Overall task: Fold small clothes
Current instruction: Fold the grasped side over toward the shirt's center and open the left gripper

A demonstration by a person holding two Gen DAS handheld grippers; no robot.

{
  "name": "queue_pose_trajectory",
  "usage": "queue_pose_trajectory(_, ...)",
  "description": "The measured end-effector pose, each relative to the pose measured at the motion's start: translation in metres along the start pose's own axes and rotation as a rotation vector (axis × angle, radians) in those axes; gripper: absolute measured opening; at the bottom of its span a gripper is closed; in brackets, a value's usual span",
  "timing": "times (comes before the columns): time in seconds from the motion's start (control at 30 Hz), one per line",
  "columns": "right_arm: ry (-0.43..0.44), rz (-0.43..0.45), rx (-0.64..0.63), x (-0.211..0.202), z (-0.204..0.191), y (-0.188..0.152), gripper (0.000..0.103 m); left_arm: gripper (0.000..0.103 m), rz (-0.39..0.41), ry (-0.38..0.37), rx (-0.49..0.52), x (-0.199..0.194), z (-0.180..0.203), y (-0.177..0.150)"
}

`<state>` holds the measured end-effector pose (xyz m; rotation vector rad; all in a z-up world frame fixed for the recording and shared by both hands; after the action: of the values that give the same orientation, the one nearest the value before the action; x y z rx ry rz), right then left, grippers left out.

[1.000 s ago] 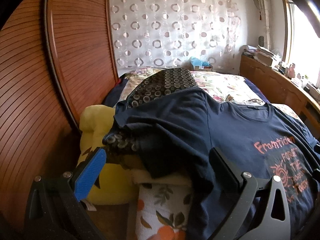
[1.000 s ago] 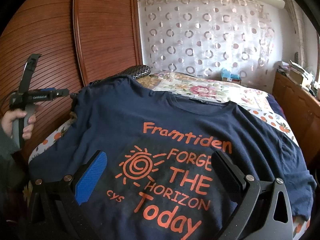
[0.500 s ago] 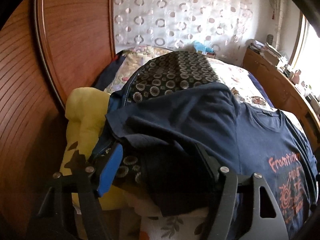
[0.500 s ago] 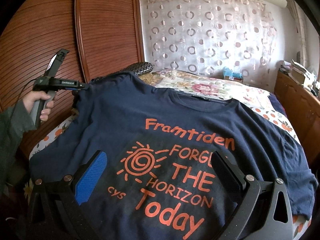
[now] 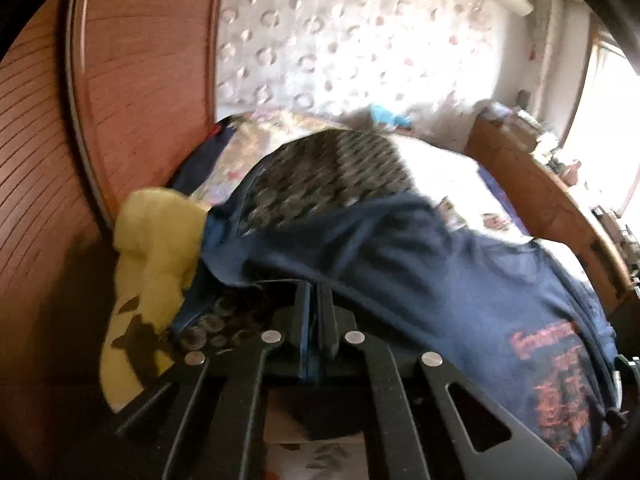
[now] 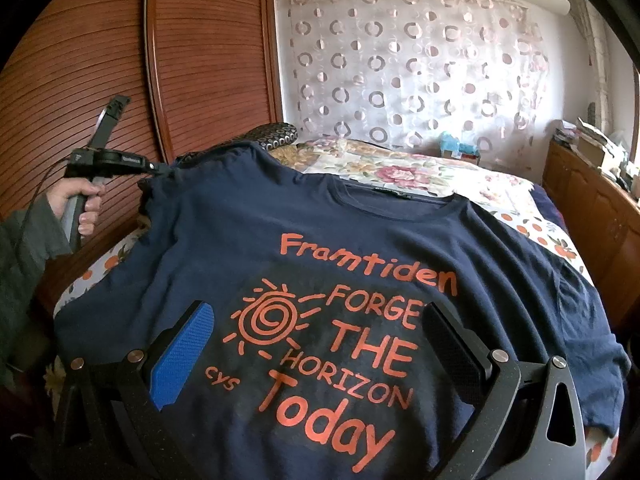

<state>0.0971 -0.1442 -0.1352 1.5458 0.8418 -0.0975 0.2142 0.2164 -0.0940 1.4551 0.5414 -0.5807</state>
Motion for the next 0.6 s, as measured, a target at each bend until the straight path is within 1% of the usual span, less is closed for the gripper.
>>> queue_pose_trajectory(0.03,-0.001,0.0,0.004,0.0,0.002,0.001,0.103,0.003,0.009,-0.044,0.0,-0.005,0.008,0.005)
queue_pose_trajectory(0.13,-0.002,0.003,0.016,-0.001,0.005,0.001,0.103,0.003,0.022,-0.009,0.053,-0.012,0.02,0.016)
queue_pose_trajectory(0.23,-0.003,0.003,0.017,-0.001,0.006,0.001,0.103,0.003,0.0,0.036,0.043,-0.013,0.018,0.023)
queue_pose_trajectory(0.27,-0.002,0.002,0.016,-0.001,0.007,0.001,0.103,0.005,-0.013,0.048,0.03,-0.011,0.014,0.022)
queue_pose_trajectory(0.3,-0.002,0.002,0.015,-0.001,0.006,0.0,0.103,0.012,-0.024,0.056,0.022,-0.009,0.011,0.021)
queue_pose_trajectory(0.33,-0.001,0.003,0.013,-0.001,0.005,0.0,0.103,0.025,-0.031,0.061,0.018,-0.008,0.008,0.019)
queue_pose_trajectory(0.4,0.0,0.003,0.012,-0.001,0.004,-0.001,0.103,0.044,-0.048,0.074,0.01,-0.003,0.002,0.015)
queue_pose_trajectory(0.5,0.002,-0.001,0.014,0.0,0.005,-0.001,0.103,0.044,-0.076,0.069,-0.005,0.005,-0.002,0.009)
queue_pose_trajectory(0.6,0.001,-0.004,0.014,0.001,0.007,-0.001,0.103,0.044,-0.1,0.099,-0.016,0.015,-0.009,0.0)
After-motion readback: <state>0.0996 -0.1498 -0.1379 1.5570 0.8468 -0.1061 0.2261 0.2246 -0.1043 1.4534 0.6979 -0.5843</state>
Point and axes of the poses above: each gripper's, at about its wrist camera, not at the fingertips, and x roughly the way its jaws point, z to its right, y to its top, the point moved 6 cm from there along x, roughly the way its jaws point, and after that the axes turned 12 degrees about x, right-handed, at the moved point
